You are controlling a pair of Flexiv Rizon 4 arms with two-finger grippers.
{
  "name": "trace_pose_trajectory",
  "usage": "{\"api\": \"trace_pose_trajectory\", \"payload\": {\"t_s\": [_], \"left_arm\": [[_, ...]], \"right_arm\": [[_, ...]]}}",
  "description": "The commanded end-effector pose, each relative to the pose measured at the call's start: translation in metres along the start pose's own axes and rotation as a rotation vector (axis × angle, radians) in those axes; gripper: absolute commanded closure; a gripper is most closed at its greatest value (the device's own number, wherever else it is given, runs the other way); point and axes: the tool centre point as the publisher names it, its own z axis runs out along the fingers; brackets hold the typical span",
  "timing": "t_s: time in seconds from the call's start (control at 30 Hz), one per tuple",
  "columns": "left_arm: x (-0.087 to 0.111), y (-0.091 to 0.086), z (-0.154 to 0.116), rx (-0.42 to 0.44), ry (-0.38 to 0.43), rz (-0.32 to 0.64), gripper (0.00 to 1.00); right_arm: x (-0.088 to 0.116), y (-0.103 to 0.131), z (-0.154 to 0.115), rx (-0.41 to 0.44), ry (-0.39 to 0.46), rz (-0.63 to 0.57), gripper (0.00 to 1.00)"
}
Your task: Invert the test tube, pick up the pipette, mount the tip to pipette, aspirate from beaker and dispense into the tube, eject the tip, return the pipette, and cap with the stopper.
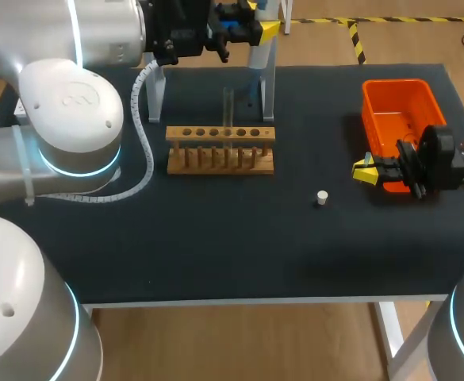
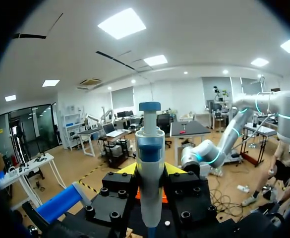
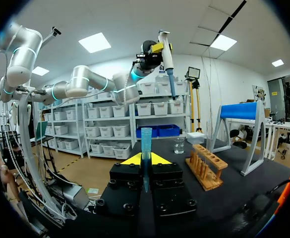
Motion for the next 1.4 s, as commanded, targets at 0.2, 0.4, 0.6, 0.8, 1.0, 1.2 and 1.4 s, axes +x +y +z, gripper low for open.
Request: {"api": "trace_pose_trajectory", "payload": {"t_s": [0.2,0.4,0.6,0.8,1.0,1.2,1.4], "left_arm": [[0.0004,0.0006,-0.0007,0.003,0.003,-0.001,1.00],[0.0047,0.0003,-0.0027,0.032,0.008,-0.020,1.00],[0.0060,-0.0011,-0.0023,0.065,0.023,-0.038,1.00],[0.0061,-0.0004,-0.0006,0.065,0.040,-0.068,1.00],[0.0043,0.0013,-0.0024,0.073,0.047,-0.098,1.00],[0.0024,0.0030,-0.0061,0.069,0.045,-0.114,1.00],[0.0021,0.0053,-0.0080,0.071,0.048,-0.127,1.00]], "right_arm": [[0.0010,0.0002,-0.0001,0.002,-0.001,0.000,1.00],[0.0010,0.0002,-0.0001,0.002,-0.001,0.000,1.00],[0.0010,0.0002,-0.0001,0.002,-0.001,0.000,1.00],[0.0010,0.0002,-0.0001,0.002,-0.001,0.000,1.00],[0.0010,0.0002,-0.0001,0.002,-0.001,0.000,1.00],[0.0010,0.0002,-0.0001,0.002,-0.001,0.000,1.00],[0.0010,0.0002,-0.0001,0.002,-0.001,0.000,1.00]]}}
